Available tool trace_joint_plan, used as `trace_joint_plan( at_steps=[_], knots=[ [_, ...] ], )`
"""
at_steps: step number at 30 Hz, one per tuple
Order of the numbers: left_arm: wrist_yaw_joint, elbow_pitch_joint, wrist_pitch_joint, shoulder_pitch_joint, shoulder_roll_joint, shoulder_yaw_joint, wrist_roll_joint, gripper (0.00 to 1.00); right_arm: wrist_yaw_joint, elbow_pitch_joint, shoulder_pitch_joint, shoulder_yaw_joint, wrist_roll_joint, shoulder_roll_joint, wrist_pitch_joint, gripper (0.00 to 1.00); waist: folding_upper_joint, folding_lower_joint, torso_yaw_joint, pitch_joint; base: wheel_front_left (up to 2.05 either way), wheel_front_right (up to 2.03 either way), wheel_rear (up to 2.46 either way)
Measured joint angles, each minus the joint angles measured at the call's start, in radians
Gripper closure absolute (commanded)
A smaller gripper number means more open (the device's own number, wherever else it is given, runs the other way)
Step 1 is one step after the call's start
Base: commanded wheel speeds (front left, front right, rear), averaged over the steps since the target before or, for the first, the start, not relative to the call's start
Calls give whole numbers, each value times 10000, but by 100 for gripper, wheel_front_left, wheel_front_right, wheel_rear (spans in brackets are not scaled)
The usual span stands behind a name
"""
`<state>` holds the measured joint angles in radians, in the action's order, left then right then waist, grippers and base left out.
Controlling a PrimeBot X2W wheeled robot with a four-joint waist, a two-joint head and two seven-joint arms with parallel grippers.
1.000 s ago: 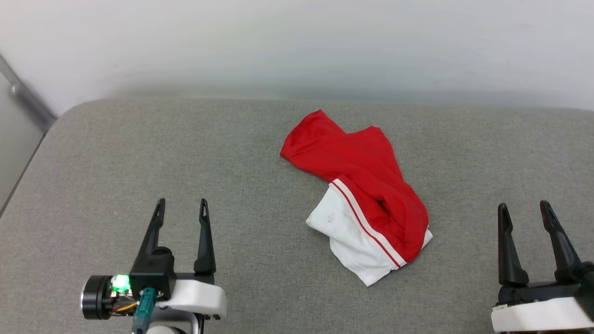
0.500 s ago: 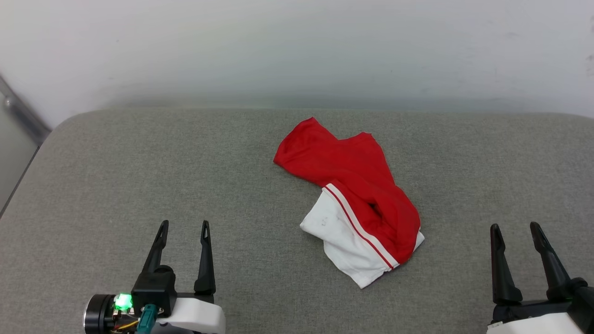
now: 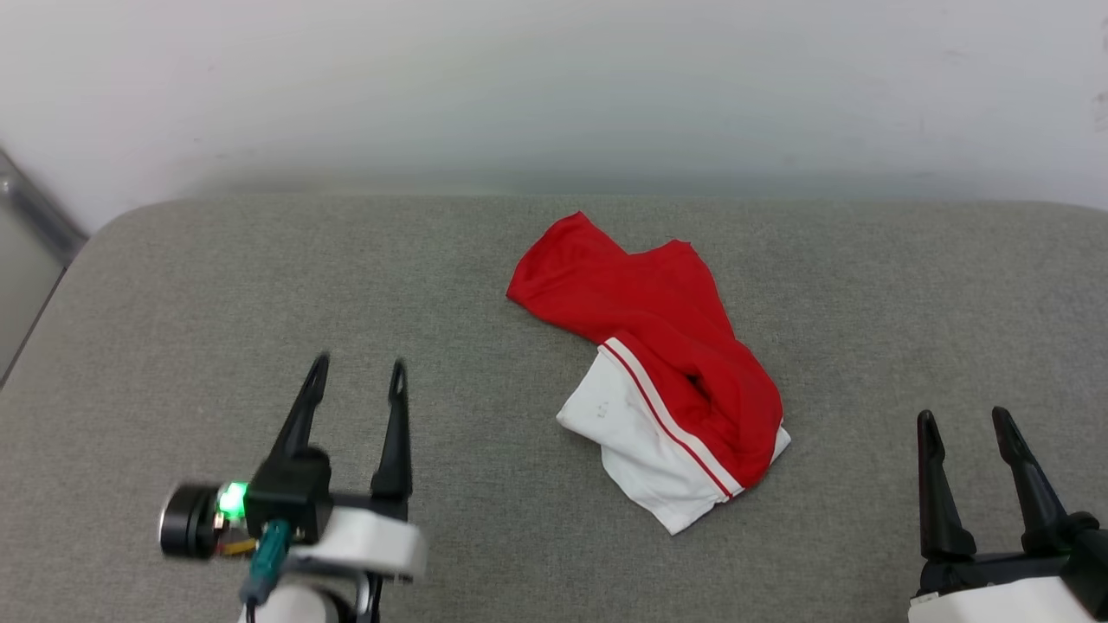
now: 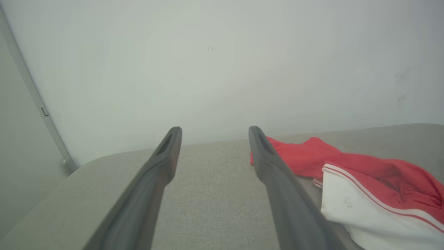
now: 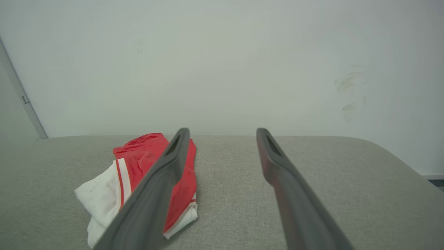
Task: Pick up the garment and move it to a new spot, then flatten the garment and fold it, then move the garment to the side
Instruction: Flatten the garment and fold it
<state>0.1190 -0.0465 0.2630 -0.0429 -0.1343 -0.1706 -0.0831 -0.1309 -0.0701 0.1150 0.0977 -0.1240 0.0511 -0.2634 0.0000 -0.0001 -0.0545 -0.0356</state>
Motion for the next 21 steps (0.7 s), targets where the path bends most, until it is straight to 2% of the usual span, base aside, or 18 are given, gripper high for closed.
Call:
trace_joint_plan(
  at_steps=[6, 12, 17, 21],
  knots=[
    [-1124, 301, 0, -1940, -159, -82, 25, 0, 0, -81, -238, -12, 50, 0, 0, 0, 0, 0, 83, -302, 0, 0, 0],
    [-2167, -343, -75, -3902, -447, -742, -44, 0, 0, -198, -568, 6, 157, 0, 0, 0, 0, 1, 234, -742, 0, 0, 0],
    [-2441, -769, -1388, -5534, -809, -1864, -767, 0, 0, -263, -797, 44, 186, 2, 0, 0, 0, 2, 378, -1119, 0, 0, 0],
    [-2487, -752, -2915, -6629, -1360, -3576, -2203, 0, 0, -295, -979, 52, 186, 2, 0, 0, 0, 2, 501, -1445, 0, 0, 0]
  ],
)
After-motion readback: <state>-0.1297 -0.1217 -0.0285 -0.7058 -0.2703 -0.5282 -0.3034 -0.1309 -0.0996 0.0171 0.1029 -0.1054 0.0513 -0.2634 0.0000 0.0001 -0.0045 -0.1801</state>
